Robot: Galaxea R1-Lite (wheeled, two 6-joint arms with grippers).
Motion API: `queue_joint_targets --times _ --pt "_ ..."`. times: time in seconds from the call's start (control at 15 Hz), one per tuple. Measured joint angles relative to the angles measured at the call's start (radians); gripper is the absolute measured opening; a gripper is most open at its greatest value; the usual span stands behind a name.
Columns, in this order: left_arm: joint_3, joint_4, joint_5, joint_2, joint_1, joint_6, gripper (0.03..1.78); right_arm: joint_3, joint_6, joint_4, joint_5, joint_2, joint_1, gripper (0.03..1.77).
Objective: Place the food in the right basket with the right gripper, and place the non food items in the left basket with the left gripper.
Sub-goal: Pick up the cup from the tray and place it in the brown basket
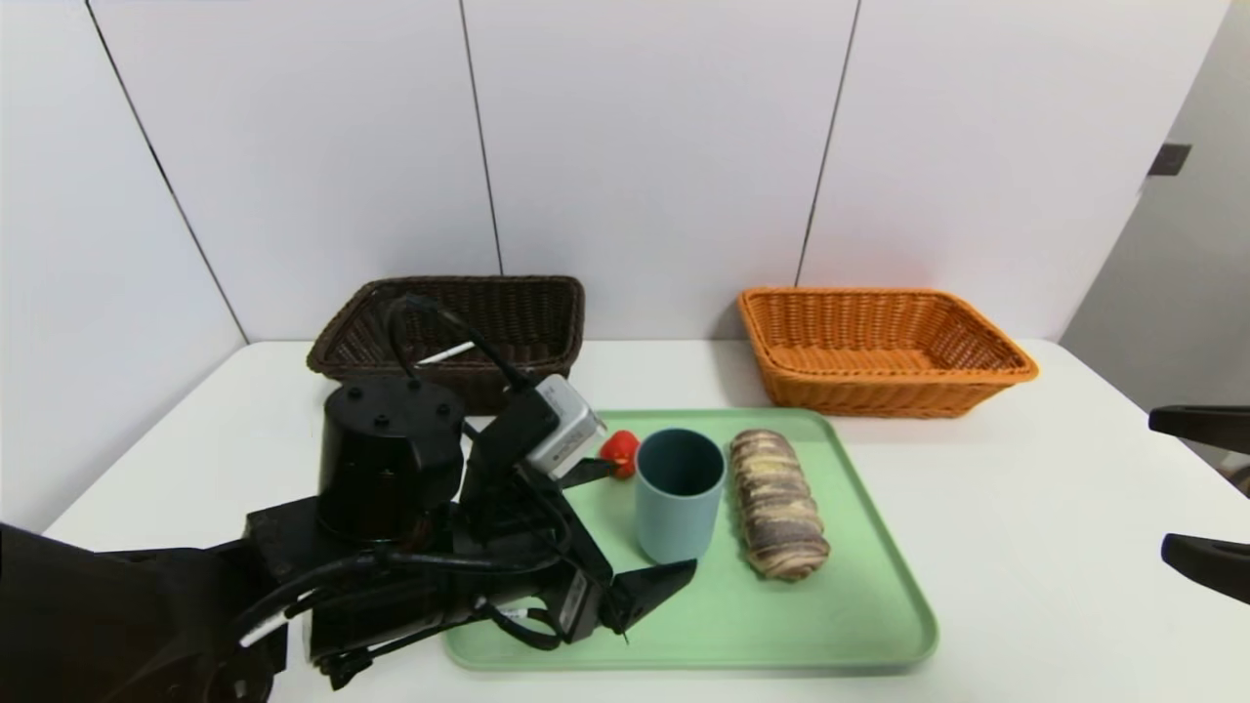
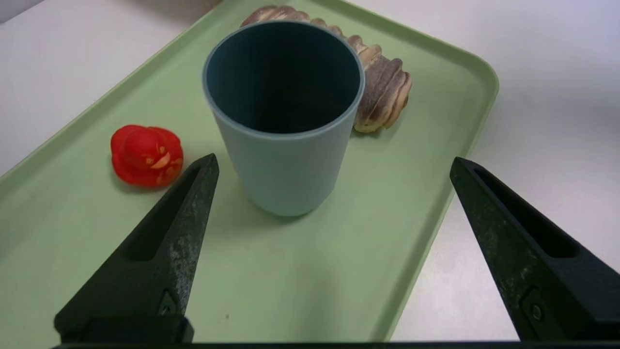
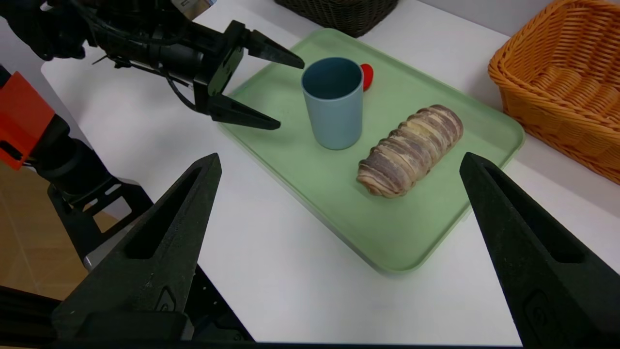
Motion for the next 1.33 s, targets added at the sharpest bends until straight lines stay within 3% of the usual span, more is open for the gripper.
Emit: queue_joint_targets --times 0.33,1.0,1.07,1.2,1.33 --pt "-0.011 -0.129 0.002 0.122 -0.007 0.001 1.69 -0.005 0.000 0.025 -0.001 -0.001 0.000 1.70" --pt "-0.161 -0.140 0.007 0.267 -0.005 -0.002 1.69 -0.003 0.000 0.029 0.000 0.000 -0.004 1.70" --pt "-0.172 -0.140 0.008 0.277 -0.004 -0.003 1.66 -0.003 0.000 0.029 0.000 0.000 -0.004 1.70" --pt "-0.183 -0.140 0.012 0.288 -0.004 -0.003 1.31 -0.003 0.000 0.029 0.000 0.000 -0.004 1.70" --pt "-0.187 -0.140 0.014 0.291 -0.003 -0.005 1.16 0.000 0.000 0.029 -0.001 0.000 -0.005 1.70"
